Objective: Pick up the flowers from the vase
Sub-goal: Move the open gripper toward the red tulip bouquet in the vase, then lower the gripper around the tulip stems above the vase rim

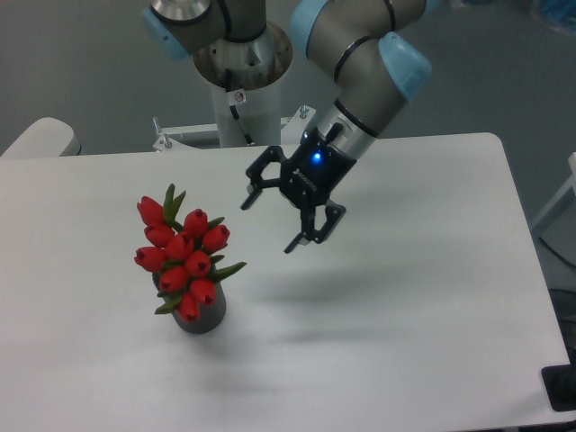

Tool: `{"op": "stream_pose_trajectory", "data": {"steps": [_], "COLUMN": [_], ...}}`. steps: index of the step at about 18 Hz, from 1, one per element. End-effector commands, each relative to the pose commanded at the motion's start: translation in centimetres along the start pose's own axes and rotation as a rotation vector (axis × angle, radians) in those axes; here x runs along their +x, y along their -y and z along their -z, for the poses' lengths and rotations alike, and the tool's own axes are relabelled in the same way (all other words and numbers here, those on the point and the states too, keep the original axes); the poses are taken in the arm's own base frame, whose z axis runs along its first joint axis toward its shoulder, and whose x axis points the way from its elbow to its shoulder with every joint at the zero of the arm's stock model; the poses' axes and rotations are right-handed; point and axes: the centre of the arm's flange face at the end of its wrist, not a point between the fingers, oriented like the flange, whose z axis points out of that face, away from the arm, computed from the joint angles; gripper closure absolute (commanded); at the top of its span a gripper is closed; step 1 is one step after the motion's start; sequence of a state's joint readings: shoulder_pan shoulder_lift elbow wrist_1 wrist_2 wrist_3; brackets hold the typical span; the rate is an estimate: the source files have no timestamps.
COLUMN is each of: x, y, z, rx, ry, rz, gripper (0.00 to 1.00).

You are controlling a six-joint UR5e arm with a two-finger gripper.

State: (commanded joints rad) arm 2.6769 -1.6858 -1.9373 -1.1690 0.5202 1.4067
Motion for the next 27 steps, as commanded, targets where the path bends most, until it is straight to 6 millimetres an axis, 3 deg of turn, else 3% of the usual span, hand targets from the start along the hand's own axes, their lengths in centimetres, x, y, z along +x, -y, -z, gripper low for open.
{"op": "stream_pose_trajectory", "data": {"steps": [17,27], "x": [1.3,1.5], "y": [0.4,0.5], "z": [-6.8,-8.6], "rx": [0.028,0.027], "ry": [-0.065,-0.074], "rz": [-0.099,-0.13], "gripper": [0.0,0.0]}}
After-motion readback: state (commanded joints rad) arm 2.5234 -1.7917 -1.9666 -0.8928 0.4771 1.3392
